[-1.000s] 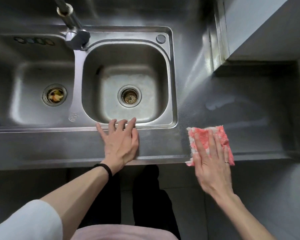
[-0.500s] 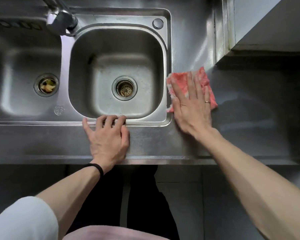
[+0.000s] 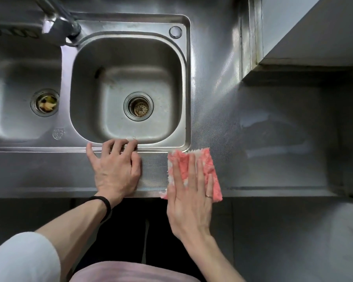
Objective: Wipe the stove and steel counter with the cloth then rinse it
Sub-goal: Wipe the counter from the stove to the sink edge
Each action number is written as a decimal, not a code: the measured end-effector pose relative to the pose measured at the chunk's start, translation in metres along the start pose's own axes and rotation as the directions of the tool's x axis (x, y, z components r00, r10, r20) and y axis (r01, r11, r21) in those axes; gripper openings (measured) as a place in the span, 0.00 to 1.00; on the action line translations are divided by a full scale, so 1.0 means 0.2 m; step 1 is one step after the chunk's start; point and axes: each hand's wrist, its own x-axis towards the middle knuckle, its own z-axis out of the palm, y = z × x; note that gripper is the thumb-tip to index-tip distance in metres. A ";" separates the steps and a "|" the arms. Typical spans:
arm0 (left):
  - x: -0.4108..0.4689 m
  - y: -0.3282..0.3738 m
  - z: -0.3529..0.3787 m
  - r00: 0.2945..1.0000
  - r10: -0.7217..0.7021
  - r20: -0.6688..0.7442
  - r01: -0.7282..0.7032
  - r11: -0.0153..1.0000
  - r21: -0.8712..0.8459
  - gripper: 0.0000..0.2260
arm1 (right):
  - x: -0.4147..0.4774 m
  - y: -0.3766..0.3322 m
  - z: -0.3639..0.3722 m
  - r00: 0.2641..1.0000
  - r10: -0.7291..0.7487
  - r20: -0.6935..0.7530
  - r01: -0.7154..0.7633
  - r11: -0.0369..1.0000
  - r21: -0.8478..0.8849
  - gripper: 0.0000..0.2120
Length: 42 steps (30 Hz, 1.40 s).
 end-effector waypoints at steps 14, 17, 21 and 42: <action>0.00 0.01 -0.02 0.999 -0.013 0.031 0.013 1.000 -0.003 0.18 | 0.10 0.92 -0.34 0.920 0.392 -0.013 -0.392 0.920 0.008 0.30; 0.00 0.01 -0.02 1.000 -0.016 0.020 0.016 1.000 -0.010 0.18 | 0.14 0.79 -0.31 0.863 0.499 -0.072 -0.497 0.866 0.047 0.31; 0.00 0.01 0.00 1.000 -0.013 0.007 0.013 1.000 -0.012 0.17 | 0.13 0.44 -0.22 0.901 0.432 -0.034 -0.429 0.901 0.063 0.29; 0.05 0.39 0.00 0.990 0.020 0.139 -0.017 1.000 -0.024 0.19 | 0.18 1.21 -0.46 0.878 0.478 -0.001 -0.477 0.877 -0.063 0.30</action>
